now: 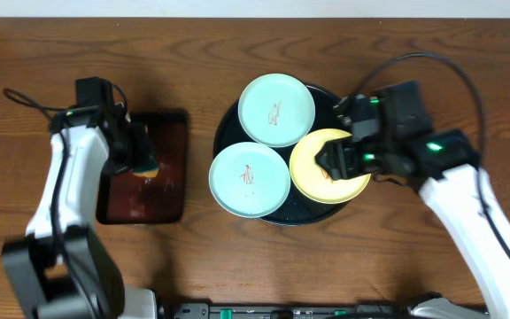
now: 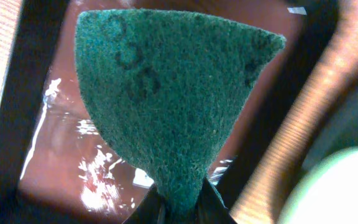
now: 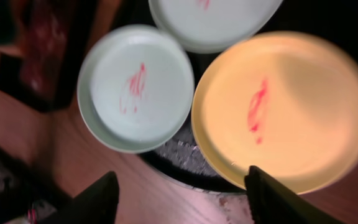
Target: Clean dirty plates on tray and stack at the side
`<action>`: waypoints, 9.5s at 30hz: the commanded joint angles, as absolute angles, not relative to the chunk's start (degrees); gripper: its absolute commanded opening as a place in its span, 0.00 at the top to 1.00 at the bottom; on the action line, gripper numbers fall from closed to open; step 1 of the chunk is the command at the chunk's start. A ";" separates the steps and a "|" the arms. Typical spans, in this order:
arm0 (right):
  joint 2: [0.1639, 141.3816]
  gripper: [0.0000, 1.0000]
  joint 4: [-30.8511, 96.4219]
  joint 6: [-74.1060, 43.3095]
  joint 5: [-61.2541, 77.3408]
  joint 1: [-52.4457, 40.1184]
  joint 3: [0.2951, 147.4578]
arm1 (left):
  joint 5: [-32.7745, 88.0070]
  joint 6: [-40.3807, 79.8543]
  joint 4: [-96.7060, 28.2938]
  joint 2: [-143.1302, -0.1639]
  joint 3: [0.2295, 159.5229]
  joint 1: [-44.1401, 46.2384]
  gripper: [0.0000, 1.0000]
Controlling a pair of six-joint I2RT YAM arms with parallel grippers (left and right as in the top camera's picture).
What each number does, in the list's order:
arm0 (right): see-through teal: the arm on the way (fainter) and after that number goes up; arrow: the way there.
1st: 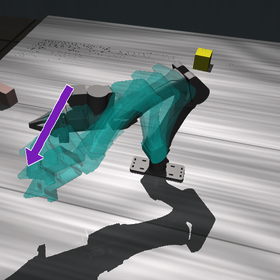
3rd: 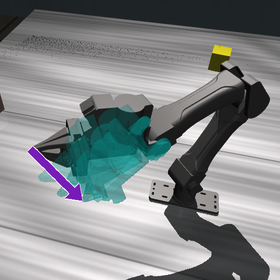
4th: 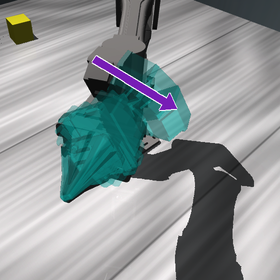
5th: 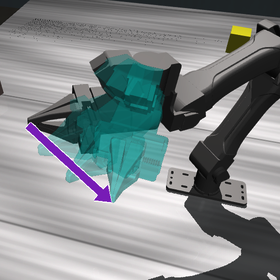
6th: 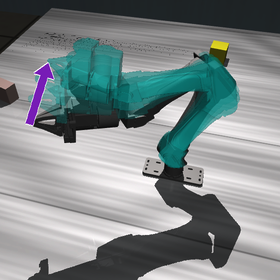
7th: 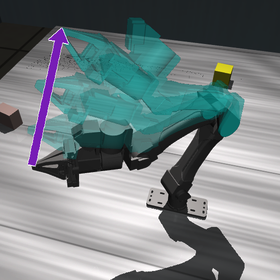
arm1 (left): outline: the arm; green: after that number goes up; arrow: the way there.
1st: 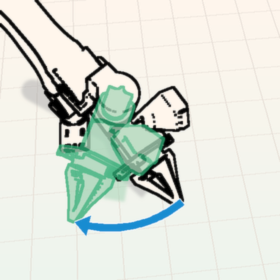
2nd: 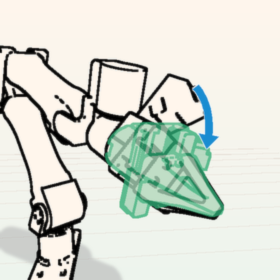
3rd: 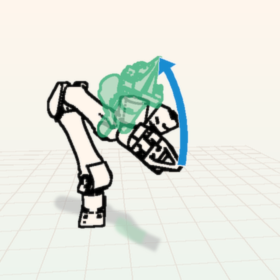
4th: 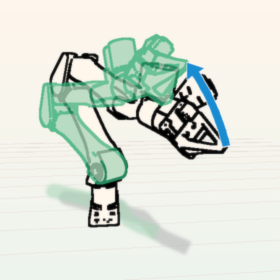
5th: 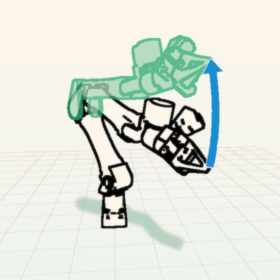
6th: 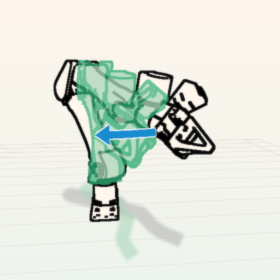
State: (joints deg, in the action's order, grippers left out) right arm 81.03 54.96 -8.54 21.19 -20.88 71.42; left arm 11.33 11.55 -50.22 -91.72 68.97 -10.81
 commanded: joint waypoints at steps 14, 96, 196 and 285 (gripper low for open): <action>106.69 0.56 48.80 -30.41 22.52 -32.14 70.70 | 15.05 10.11 -62.94 -78.04 70.59 -1.28 0.93; 113.12 0.99 38.61 -42.98 -7.25 -33.36 71.57 | 46.72 36.73 -25.58 -119.31 68.34 24.64 0.92; 113.12 0.99 41.23 -42.11 -7.27 -33.32 71.57 | 37.91 27.44 -36.45 -124.31 84.64 30.68 0.92; 87.46 0.99 36.16 5.43 -64.47 -53.76 71.57 | 6.04 15.51 -61.12 -89.17 68.62 -14.00 0.92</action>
